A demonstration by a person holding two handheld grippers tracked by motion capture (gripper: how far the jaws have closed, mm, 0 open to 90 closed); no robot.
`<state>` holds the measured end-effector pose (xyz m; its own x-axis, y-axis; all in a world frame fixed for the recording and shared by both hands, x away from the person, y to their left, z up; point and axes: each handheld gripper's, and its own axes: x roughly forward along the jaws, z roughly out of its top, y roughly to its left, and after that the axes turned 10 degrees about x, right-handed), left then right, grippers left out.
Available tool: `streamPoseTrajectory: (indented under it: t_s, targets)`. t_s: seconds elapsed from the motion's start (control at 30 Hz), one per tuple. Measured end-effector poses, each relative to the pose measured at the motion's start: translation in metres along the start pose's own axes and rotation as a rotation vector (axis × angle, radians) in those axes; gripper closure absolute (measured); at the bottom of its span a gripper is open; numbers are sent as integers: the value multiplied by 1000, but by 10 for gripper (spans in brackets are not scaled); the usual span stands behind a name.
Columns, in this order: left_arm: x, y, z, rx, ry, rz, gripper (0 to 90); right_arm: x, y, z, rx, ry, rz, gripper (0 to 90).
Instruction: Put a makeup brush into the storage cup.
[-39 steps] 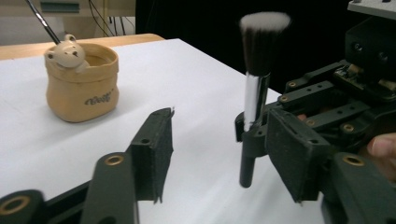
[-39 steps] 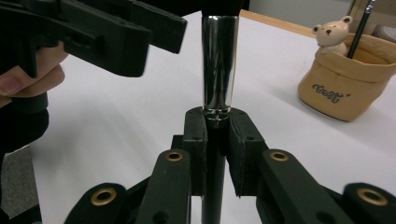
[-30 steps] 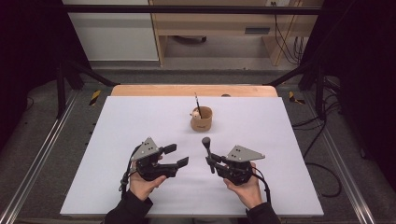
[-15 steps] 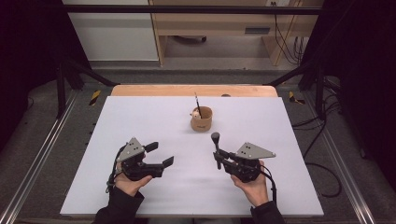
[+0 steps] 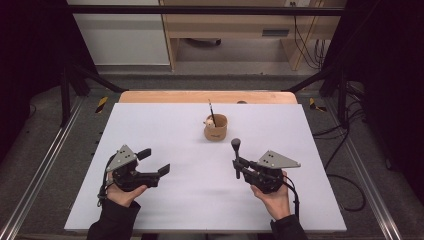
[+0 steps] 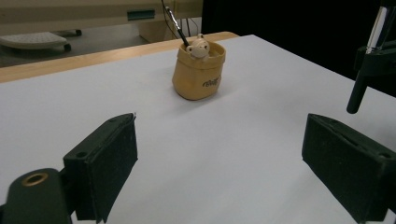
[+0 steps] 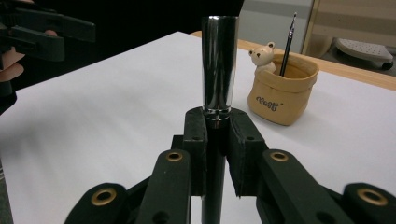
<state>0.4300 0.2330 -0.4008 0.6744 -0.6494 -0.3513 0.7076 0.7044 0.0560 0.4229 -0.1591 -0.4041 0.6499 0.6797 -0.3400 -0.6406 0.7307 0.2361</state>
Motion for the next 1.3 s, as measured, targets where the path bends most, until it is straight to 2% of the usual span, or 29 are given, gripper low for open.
streamPoseTrajectory:
  t_s: [0.13,0.3,0.53,0.67,0.8,0.93,1.3]
  targets:
    - [-12,6,-5,7,11,33,96,-1,-1,3,3,-7,-7,790]
    - [-24,13,-13,-10,2,65,95,-1,-2,12,16,-33,-16,789]
    - [-29,19,-23,-13,16,97,90,3,-5,23,39,-68,-31,789]
    - [-29,21,-28,-16,33,107,90,6,-7,26,55,-79,-46,789]
    - [-27,22,-32,-3,53,113,86,10,-8,30,74,-84,-55,789]
    - [-27,22,-34,12,63,115,86,15,-8,37,78,-85,-67,789]
    - [-27,26,-40,12,88,116,86,31,-10,57,97,-104,-99,789]
